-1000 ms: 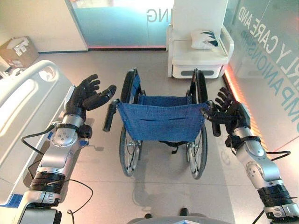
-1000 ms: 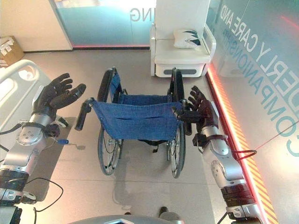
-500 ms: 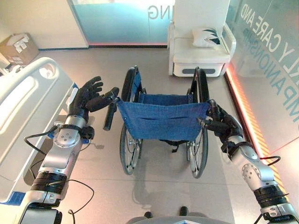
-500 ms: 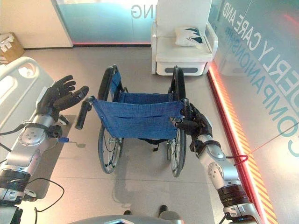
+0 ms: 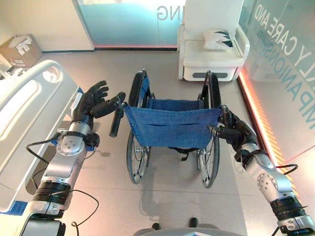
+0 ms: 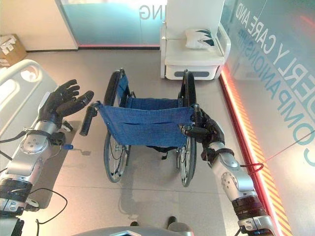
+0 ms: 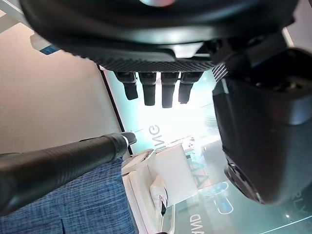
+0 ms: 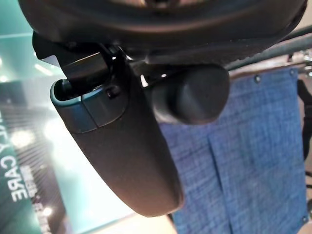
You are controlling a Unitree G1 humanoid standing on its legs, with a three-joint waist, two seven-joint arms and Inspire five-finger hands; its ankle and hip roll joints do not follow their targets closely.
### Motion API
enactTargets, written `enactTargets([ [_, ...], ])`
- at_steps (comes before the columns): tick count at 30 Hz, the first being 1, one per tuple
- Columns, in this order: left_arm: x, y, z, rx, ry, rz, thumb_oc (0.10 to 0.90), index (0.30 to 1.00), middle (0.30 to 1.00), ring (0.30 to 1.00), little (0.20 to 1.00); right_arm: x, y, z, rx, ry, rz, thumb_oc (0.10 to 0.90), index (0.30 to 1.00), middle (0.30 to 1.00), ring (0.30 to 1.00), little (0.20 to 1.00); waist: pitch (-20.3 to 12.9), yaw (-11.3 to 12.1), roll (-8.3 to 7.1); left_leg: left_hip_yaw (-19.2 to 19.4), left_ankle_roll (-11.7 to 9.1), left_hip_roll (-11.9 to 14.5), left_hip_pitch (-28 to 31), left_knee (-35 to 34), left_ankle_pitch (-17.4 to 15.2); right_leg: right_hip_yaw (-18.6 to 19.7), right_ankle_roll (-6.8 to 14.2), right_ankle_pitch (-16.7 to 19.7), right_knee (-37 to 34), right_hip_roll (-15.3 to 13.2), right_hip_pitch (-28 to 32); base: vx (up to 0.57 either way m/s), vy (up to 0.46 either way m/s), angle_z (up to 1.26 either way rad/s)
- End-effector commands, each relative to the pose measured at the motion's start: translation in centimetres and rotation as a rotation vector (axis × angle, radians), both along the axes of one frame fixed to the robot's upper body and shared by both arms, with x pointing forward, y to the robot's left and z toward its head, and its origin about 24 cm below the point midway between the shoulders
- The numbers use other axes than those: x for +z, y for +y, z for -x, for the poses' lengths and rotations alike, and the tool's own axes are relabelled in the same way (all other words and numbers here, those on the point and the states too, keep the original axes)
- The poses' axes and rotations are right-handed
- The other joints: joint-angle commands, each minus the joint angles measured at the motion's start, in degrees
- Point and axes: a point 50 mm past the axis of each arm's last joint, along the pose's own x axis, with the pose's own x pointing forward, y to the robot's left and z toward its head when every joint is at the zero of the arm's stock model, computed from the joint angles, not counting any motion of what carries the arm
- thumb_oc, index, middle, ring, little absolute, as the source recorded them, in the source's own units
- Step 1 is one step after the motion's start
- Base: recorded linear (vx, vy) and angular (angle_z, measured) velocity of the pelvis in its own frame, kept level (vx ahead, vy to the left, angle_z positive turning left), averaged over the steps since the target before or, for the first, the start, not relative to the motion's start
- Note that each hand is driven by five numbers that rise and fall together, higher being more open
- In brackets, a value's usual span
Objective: Push the wheelchair next to the bed
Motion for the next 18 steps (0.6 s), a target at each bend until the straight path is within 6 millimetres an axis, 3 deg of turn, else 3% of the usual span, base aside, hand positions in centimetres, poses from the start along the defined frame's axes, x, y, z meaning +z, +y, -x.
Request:
enactTargets([
  [1, 4.8, 0.9, -0.2, 0.031, -0.208, -0.059, 0.8, 0.9, 0.9, 0.9, 0.9, 6.7, 1.6, -0.8, 0.157, -0.329, 0.007, 0.8, 0.9, 0.9, 0.9, 0.9, -3.4, -0.86, -0.99, 2.31, 0.06, -2.75, -2.62, 0.43, -1.61, -1.04, 1.88, -2.69, 4.2, -0.64, -2.09, 0.0, 0.0, 0.0],
  [18, 3.9, 1.4, 0.0, 0.059, -0.188, -0.036, 0.8, 0.9, 0.9, 0.9, 0.9, 7.4, 1.9, 0.3, 0.282, -0.372, 0.039, 0.8, 0.9, 0.9, 0.9, 0.9, -3.14, -1.73, -1.08, 2.98, -0.02, -2.55, -2.79, 0.59, -1.41, -0.53, 1.81, -2.83, 4.32, -0.29, -2.37, 0.0, 0.0, 0.0],
])
